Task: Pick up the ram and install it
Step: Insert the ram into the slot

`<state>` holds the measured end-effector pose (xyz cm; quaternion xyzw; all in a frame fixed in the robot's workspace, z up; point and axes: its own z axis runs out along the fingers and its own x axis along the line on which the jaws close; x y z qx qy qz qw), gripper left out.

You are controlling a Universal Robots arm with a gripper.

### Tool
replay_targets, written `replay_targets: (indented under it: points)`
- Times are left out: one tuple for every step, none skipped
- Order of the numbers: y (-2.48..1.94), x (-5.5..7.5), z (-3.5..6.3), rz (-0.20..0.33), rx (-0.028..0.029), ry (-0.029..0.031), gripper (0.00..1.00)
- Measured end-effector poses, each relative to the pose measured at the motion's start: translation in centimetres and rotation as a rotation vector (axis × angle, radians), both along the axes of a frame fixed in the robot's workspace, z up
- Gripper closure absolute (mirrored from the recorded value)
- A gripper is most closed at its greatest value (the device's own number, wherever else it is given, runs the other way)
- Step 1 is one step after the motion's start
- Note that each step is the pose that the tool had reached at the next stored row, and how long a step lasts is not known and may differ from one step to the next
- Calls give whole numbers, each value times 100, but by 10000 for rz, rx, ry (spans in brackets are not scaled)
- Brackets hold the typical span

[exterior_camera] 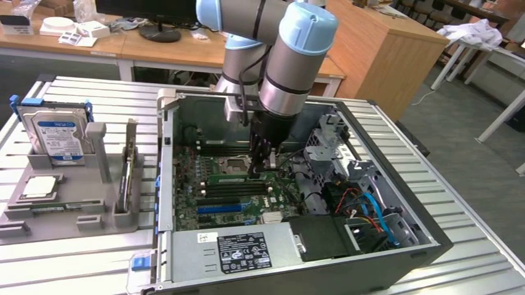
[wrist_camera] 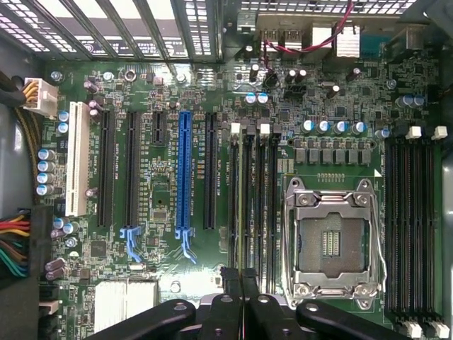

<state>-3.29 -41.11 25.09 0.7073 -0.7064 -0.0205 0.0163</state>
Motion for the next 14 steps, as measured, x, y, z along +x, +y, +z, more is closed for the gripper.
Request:
replay_targets:
  points:
    - [0, 0, 0, 0, -1, 1, 88]
    - [0, 0, 0, 0, -2, 0, 88]
    - [0, 0, -1, 0, -2, 0, 88]
    - [0, 0, -2, 1, -2, 0, 88]
    - [1, 1, -6, 0, 2, -1, 88]
    - [1, 1, -10, 1, 2, -2, 88]
    - [1, 1, -14, 1, 1, -1, 88]
    - [0, 0, -19, 1, -1, 0, 88]
    - [0, 1, -25, 0, 0, -1, 88]
    - [0, 0, -30, 1, -1, 0, 88]
    - [0, 0, -35, 1, -1, 0, 88]
    - [0, 0, -37, 1, -2, 0, 88]
    - [0, 0, -37, 1, -3, 1, 88]
    - [0, 0, -37, 1, -4, 1, 88]
